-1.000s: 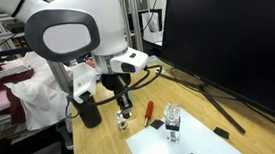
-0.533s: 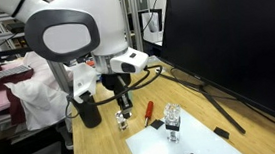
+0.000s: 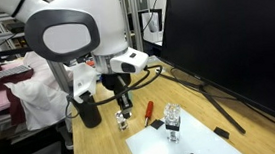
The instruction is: Put the silver lid on the crystal column
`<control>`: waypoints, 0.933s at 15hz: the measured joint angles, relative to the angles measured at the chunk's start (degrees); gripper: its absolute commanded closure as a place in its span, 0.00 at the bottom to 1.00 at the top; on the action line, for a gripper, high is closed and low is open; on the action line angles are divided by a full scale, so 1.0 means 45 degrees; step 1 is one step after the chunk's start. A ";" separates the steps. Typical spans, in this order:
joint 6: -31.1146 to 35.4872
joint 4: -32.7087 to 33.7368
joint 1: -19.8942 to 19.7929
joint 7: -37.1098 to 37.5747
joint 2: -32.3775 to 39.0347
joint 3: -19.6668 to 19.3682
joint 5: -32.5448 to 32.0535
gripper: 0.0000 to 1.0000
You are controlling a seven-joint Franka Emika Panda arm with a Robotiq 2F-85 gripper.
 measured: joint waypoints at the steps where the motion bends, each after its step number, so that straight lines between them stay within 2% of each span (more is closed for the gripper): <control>1: 0.0000 0.0000 0.0000 0.0000 0.0000 0.0000 0.0000 0.88; 7: 0.0001 0.0000 0.0000 0.0000 0.0000 0.0000 0.0000 0.88; 8: 0.0001 0.0000 0.0000 0.0000 0.0000 0.0000 0.0000 0.97; 14: -0.0009 0.0431 0.0002 0.0194 0.0018 0.0029 -0.0034 0.97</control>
